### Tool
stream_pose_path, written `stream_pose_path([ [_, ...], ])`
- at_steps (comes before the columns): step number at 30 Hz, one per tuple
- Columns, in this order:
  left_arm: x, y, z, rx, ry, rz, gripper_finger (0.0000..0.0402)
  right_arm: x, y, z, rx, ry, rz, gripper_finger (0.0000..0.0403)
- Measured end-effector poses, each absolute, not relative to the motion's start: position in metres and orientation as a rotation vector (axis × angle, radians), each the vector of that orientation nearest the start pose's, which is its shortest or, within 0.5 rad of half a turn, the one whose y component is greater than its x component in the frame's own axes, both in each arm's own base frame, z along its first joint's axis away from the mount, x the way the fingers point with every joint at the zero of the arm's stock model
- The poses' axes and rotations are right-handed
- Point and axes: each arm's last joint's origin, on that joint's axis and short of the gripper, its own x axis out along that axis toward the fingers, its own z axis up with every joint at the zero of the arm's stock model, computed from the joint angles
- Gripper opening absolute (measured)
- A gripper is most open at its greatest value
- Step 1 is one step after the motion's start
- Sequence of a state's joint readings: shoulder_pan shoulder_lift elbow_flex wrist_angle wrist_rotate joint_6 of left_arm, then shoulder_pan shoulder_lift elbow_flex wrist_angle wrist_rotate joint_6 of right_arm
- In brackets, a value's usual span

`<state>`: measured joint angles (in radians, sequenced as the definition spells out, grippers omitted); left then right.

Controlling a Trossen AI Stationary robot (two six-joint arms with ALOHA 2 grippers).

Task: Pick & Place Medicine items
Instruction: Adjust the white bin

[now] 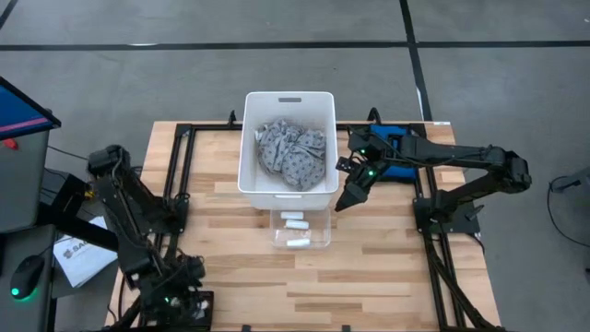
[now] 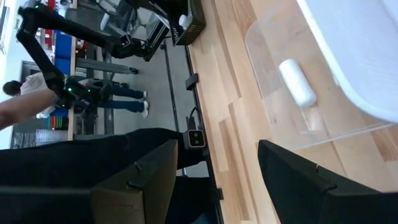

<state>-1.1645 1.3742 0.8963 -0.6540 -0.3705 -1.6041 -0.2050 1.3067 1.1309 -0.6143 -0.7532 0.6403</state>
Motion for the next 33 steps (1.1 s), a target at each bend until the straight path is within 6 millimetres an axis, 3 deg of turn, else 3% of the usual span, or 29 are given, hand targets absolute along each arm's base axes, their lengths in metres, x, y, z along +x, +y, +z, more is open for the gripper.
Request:
stream_pose_path([
  [5,0.104,-0.201,0.244,-0.604,1.025,0.088,0.0209,0.266,-0.035,0.313,0.952,0.84,0.29,0.022],
  [9,0.114,-0.175,0.263,-0.451,0.937,-0.004,0.0196,0.265,-0.035,0.316,0.941,0.817,0.296,0.022],
  [16,0.166,-0.105,0.289,-0.159,0.713,0.021,0.016,0.254,-0.034,0.335,0.887,0.712,0.283,0.022],
  [20,0.205,-0.056,0.295,-0.192,0.483,0.003,0.013,0.242,-0.033,0.349,0.867,0.633,0.25,0.022],
  [24,0.221,-0.018,0.288,-0.295,0.294,-0.087,0.0092,0.226,-0.031,0.366,0.876,0.538,0.21,0.022],
  [28,0.218,-0.018,0.262,-0.323,0.281,-0.149,0.0053,0.207,-0.029,0.382,0.891,0.431,0.14,0.022],
  [33,0.199,-0.047,0.243,-0.327,0.297,-0.244,0.0016,0.184,-0.028,0.4,0.916,0.278,0.048,0.022],
])
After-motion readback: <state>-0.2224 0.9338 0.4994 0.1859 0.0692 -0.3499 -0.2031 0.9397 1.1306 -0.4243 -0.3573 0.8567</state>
